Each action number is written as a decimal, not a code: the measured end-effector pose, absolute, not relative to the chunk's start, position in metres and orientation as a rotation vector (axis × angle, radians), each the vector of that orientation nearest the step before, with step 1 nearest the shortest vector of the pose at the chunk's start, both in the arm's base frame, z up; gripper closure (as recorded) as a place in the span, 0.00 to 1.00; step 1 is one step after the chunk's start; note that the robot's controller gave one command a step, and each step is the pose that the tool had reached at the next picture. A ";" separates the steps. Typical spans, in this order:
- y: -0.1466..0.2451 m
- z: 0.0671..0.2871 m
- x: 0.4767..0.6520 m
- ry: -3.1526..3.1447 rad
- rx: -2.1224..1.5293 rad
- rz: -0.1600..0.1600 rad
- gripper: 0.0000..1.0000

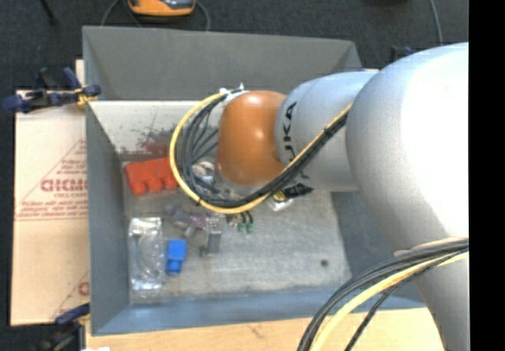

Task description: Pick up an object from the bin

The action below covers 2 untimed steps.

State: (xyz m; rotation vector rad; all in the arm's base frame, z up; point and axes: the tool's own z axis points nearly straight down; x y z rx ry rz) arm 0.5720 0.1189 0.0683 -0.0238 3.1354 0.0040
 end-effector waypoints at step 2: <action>0.118 0.070 0.574 3.133 -0.011 0.005 1.00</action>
Offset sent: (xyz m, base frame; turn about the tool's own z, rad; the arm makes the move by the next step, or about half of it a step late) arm 0.0000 0.0000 0.0000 0.0000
